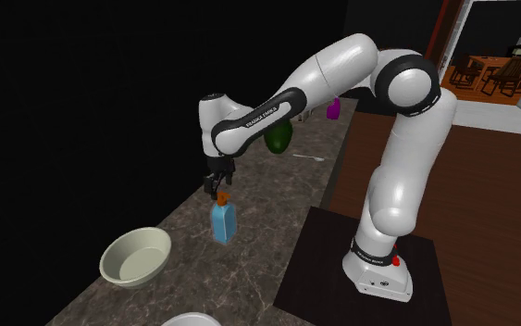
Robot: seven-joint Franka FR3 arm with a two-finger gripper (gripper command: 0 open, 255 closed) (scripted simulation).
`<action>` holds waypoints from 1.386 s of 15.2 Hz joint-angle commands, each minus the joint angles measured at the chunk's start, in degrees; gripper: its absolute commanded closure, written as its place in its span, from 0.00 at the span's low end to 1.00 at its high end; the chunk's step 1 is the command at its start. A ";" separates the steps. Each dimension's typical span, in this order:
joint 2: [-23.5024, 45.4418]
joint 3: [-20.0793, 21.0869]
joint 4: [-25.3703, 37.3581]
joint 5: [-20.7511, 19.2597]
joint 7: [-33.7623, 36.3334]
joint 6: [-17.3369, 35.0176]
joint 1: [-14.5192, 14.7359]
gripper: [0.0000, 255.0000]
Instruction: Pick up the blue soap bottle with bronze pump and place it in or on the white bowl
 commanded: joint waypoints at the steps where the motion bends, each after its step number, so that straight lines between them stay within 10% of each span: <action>1: 1.53 0.09 0.05 -0.12 0.19 1.43 0.07 0.00; 14: 3.90 0.08 -1.79 -0.50 0.46 5.61 0.08 0.00; 15: 3.90 0.08 -1.79 -0.50 0.46 5.61 0.08 1.00; 21: 3.90 0.08 -1.78 -0.50 0.46 5.61 0.08 1.00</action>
